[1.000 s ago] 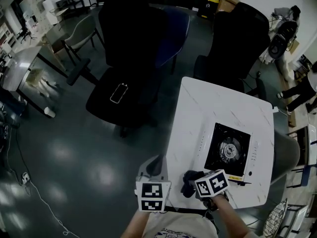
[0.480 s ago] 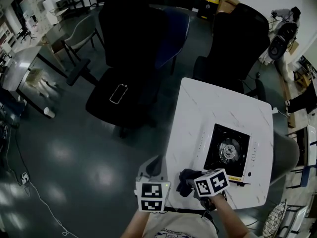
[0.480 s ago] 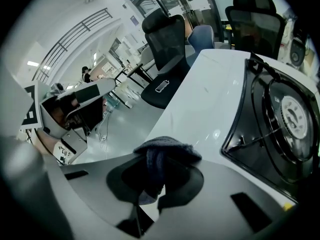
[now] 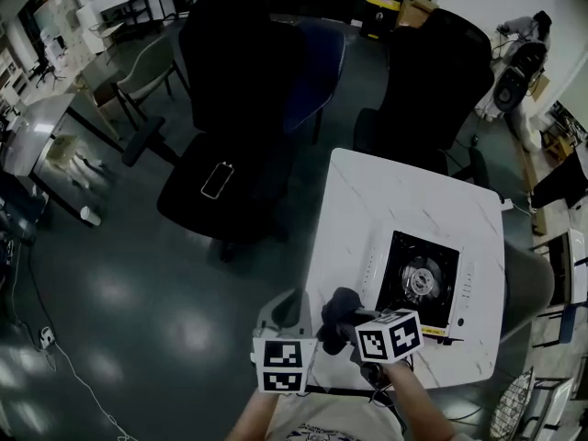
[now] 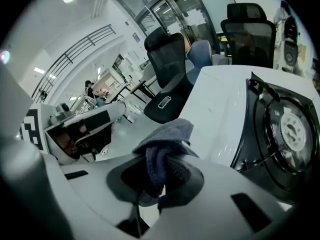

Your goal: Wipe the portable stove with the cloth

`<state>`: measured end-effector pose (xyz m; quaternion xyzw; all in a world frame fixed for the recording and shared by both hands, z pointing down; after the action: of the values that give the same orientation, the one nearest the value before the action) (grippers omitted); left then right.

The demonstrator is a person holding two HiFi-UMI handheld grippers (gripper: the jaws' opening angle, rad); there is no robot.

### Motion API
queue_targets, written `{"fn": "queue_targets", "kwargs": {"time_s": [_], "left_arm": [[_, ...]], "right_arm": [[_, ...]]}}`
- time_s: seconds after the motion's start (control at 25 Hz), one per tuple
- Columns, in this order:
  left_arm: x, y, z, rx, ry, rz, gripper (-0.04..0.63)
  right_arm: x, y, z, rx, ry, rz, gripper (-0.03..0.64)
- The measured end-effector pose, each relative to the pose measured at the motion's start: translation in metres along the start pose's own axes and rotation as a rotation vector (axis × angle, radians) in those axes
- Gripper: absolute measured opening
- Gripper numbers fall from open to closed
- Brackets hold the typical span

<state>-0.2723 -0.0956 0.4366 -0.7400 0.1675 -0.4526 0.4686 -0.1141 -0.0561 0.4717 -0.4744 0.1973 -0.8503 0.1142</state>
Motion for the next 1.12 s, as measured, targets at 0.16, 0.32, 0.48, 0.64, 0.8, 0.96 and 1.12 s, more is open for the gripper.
{"fn": "queue_targets", "kwargs": {"time_s": [0.16,0.32,0.48,0.64,0.8,0.96,1.12], "left_arm": [[0.001,0.004,0.003,0.007,-0.006,0.008,0.021],[0.002,0.007,0.007,0.018,-0.013,0.017,0.021],[0.003,0.011,0.011,0.032,-0.020,0.027,0.021],[0.005,0.015,0.014,0.046,-0.030,0.035,0.021],[0.006,0.018,0.018,0.063,-0.038,0.036,0.021],[0.009,0.020,0.021,0.073,-0.048,0.037,0.021],[0.012,0.021,0.026,0.084,-0.060,0.036,0.021]], "right_arm": [[-0.009,0.011,-0.006,-0.004,-0.026,0.089,0.049],[-0.020,0.021,-0.009,-0.002,-0.053,0.193,0.049],[-0.030,0.025,-0.011,-0.011,-0.083,0.280,0.049],[-0.036,0.025,-0.012,-0.016,-0.112,0.330,0.049],[-0.042,0.024,-0.010,0.002,-0.127,0.359,0.049],[-0.046,0.021,-0.007,0.019,-0.143,0.379,0.049],[-0.047,0.019,-0.004,0.028,-0.153,0.381,0.049]]}}
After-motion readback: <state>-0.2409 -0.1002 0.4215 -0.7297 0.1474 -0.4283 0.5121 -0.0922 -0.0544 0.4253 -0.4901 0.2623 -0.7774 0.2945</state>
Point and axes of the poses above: the fingertips, and each gripper's own axes: x forward along the fingers, z to its right, y out of its top, the point moved 9 cm from there along -x, backward along the fingers, and after that the axes turned 1 degree about -x, right-handed, at the moved point
